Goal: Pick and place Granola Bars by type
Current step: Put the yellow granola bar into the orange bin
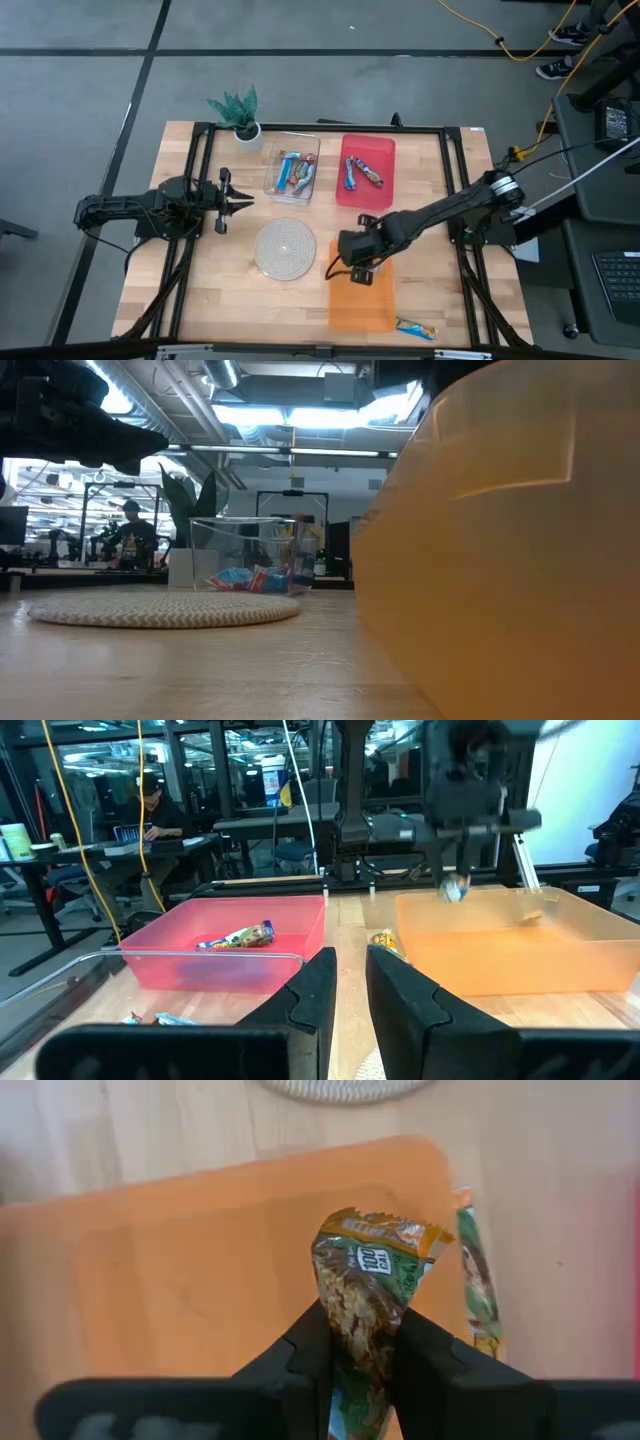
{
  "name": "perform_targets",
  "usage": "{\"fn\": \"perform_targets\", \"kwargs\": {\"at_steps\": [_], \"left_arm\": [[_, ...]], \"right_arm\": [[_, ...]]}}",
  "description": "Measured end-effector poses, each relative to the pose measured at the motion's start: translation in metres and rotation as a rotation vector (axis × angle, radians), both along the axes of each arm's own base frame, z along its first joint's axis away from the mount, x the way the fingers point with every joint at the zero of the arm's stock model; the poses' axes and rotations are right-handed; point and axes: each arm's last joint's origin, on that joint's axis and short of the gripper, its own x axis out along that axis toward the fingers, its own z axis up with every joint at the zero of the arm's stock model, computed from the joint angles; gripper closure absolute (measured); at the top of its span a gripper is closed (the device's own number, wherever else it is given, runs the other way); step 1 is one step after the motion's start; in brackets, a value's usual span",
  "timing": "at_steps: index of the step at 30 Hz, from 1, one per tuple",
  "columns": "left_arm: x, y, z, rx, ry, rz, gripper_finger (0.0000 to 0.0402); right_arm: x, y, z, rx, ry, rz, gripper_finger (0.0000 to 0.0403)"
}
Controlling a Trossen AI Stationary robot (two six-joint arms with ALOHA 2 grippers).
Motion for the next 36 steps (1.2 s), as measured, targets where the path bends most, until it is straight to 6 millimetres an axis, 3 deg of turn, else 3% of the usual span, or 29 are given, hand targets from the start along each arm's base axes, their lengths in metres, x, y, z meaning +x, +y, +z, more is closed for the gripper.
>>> {"fn": "perform_targets", "kwargs": {"at_steps": [13,24,36], "left_arm": [[0.0,0.0,0.0,0.0,0.0,0.0,0.0347],[0.0,0.0,0.0,0.0,0.0,0.0,0.0347],[0.0,0.0,0.0,0.0,0.002,0.001,0.0347]], "right_arm": [[0.021,0.008,-0.049,-0.034,0.063,0.031,0.0322],[0.029,0.01,-0.067,-0.034,0.06,0.032,0.0322],[0.023,0.006,-0.084,-0.018,0.065,-0.032,0.0322]]}}
